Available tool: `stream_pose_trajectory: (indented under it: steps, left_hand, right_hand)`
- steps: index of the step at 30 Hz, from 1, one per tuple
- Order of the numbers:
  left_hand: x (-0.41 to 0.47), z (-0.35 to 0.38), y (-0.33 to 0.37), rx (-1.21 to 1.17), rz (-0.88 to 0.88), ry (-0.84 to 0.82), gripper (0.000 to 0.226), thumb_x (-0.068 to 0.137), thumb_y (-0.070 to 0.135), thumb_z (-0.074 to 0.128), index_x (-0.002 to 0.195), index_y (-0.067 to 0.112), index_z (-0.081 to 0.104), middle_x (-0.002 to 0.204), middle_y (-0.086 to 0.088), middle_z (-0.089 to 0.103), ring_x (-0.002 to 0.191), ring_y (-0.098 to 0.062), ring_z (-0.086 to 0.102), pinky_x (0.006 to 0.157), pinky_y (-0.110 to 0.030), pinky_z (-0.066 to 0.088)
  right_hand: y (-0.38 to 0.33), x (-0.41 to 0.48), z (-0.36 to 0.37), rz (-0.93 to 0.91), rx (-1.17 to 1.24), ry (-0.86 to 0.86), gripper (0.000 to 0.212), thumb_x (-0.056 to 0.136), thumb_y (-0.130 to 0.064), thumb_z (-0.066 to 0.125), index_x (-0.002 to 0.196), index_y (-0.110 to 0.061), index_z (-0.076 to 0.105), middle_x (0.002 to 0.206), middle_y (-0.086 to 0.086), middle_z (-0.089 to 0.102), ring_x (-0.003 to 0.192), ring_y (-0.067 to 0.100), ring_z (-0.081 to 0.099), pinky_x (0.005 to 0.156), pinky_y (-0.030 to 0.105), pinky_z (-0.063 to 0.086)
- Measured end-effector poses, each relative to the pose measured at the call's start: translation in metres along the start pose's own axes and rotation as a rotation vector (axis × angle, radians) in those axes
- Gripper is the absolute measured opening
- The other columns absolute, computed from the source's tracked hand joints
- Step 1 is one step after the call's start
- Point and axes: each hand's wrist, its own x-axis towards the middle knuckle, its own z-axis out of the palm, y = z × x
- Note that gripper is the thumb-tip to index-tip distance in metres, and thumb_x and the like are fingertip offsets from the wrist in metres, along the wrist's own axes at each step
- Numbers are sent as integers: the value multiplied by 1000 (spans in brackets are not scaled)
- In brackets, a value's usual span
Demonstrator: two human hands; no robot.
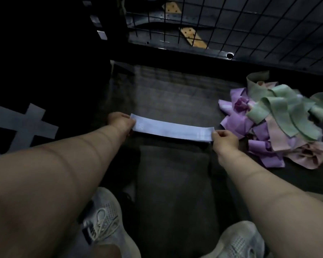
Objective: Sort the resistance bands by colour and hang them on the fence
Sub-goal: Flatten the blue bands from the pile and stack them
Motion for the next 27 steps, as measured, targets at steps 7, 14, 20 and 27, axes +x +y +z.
stream_pose_trajectory:
  steps: [7,14,20,27]
  left_hand:
    - [16,25,-10,5,-16,89,12,84,11,73,78,14,64,91,-14,71,78,-24,64,85,-39,58]
    - [24,36,-15,149,57,126,9,89,16,69,94,9,69,103,-13,70,95,-29,67,84,-27,51]
    - [23,37,-23,697,336,133,50,82,34,74,123,15,52,134,-13,44,127,-33,42,104,-37,34]
    - [35,49,-16,1343,983,-241,89,78,41,75,151,21,28,149,-5,33,139,-25,31,116,-35,18]
  right_hand:
    - [16,18,11,-95,-166,-17,17,94,-21,62,100,-6,70,102,11,71,97,28,63,86,30,46]
    - [22,25,14,-86,-221,-17,19,96,-22,60,104,-7,68,105,11,70,93,23,60,79,23,38]
    - [22,22,11,-408,-620,29,49,87,-32,67,131,-14,56,134,16,47,126,35,42,107,39,31]
    - [3,37,18,-808,-1206,-414,94,77,-44,77,153,-19,28,147,7,36,135,28,36,112,35,27]
